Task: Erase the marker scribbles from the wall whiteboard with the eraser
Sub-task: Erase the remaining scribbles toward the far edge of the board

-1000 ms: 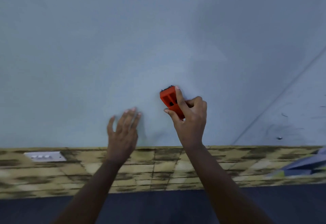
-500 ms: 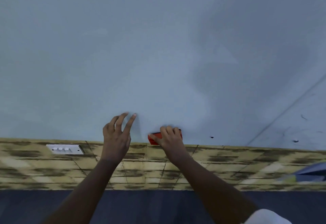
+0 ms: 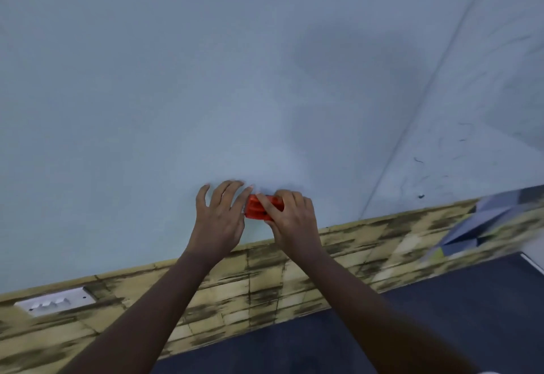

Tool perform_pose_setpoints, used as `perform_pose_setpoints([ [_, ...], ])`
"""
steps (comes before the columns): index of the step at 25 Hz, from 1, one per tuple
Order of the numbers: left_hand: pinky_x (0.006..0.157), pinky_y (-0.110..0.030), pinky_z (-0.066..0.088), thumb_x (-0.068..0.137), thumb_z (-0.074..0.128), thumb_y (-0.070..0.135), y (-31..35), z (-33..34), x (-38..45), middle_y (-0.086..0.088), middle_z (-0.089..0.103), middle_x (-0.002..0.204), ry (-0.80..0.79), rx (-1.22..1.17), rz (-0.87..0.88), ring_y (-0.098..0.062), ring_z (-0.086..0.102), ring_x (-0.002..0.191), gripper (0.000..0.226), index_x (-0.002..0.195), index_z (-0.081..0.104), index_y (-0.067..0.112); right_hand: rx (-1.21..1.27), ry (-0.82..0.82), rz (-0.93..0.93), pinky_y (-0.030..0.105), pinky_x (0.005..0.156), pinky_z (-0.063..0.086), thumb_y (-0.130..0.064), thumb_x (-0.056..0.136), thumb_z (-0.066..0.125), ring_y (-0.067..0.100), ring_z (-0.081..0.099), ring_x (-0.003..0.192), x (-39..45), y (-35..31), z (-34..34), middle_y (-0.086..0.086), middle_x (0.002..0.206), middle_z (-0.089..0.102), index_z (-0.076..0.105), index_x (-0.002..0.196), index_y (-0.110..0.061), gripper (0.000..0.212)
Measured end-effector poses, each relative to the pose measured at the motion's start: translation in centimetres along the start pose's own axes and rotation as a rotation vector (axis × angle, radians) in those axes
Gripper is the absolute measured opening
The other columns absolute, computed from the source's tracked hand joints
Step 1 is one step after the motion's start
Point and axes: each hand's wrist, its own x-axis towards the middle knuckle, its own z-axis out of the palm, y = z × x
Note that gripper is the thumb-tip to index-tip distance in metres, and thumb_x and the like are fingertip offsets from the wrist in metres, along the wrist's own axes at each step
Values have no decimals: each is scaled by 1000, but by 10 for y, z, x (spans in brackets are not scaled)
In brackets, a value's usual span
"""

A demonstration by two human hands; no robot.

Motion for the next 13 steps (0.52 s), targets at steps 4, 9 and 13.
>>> perform_pose_setpoints([
  [4, 113, -63, 42, 89, 79, 25, 33, -14, 40, -13, 63, 144, -27, -8, -11, -33, 61, 134, 68, 152, 57, 8, -57, 60, 55, 45, 88, 46, -30, 89, 76, 31, 56, 108, 0, 53, -38, 12, 124, 59, 51, 148, -25, 65],
  [9, 113, -60, 41, 91, 76, 23, 84, -41, 116, -12, 64, 140, 61, -6, 18, -31, 63, 131, 66, 152, 56, 8, -86, 138, 109, 43, 88, 45, -29, 85, 80, 29, 55, 108, -6, 140, -89, 9, 123, 57, 50, 149, -28, 71],
  [13, 115, -60, 36, 95, 72, 23, 141, -62, 188, -14, 62, 141, 130, 23, 41, -33, 60, 133, 62, 152, 54, 6, -115, 201, 123, 43, 86, 45, -28, 84, 81, 30, 56, 107, -14, 229, -147, 10, 122, 59, 51, 150, -27, 72],
])
